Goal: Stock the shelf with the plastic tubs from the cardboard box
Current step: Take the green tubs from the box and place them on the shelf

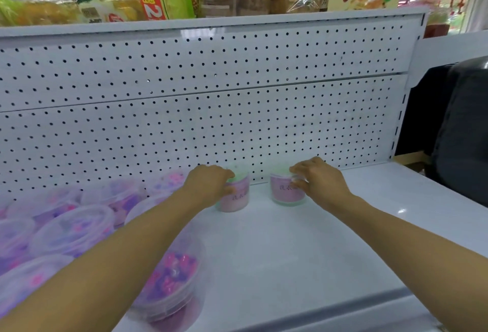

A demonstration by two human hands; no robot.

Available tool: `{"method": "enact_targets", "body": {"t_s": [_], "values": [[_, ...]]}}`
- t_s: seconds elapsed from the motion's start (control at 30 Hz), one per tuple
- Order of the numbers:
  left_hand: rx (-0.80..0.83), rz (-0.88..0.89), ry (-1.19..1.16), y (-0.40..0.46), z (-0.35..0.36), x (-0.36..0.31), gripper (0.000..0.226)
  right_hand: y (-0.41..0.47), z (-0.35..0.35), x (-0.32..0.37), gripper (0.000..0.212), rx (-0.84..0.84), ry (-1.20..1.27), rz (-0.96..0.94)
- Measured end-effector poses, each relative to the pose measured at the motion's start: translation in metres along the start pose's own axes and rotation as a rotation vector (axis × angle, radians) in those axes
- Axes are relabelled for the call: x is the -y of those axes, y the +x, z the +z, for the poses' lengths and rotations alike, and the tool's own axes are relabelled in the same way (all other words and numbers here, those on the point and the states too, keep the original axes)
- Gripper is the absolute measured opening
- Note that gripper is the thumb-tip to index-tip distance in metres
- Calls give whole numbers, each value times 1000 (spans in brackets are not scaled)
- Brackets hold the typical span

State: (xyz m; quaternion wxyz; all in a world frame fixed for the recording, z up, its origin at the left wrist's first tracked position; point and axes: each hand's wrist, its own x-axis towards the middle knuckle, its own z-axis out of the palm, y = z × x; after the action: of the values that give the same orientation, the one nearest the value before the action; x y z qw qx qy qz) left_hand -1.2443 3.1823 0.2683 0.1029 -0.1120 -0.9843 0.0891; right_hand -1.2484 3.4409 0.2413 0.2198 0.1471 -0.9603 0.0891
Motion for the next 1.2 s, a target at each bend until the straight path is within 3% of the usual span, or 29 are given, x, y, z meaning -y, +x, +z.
{"method": "enact_targets", "body": {"t_s": [0.23, 0.47, 0.6, 0.77, 0.83, 1.0, 1.2], "values": [[-3, -23, -35, -1, 2, 7, 45, 18, 16, 16, 30, 48, -6, -7], [172, -90, -192, -7, -16, 0, 68, 6, 9, 14, 60, 90, -115, -43], [-50, -32, -176, -33, -37, -40, 70, -36, -15, 5, 62, -46, -92, -59], [-487, 61, -274, -103, -43, -114, 68, -126, -62, -19, 58, -249, -42, -49], [-550, 79, -318, -135, -42, -152, 65, -168, -80, -33, 57, -274, -33, -24], [-465, 111, -395, -196, -30, -247, 65, -271, -104, -83, 54, -246, -40, -25], [-197, 168, -515, -252, 14, -346, 68, -384, -91, -136, 52, -137, -5, 23]]}}
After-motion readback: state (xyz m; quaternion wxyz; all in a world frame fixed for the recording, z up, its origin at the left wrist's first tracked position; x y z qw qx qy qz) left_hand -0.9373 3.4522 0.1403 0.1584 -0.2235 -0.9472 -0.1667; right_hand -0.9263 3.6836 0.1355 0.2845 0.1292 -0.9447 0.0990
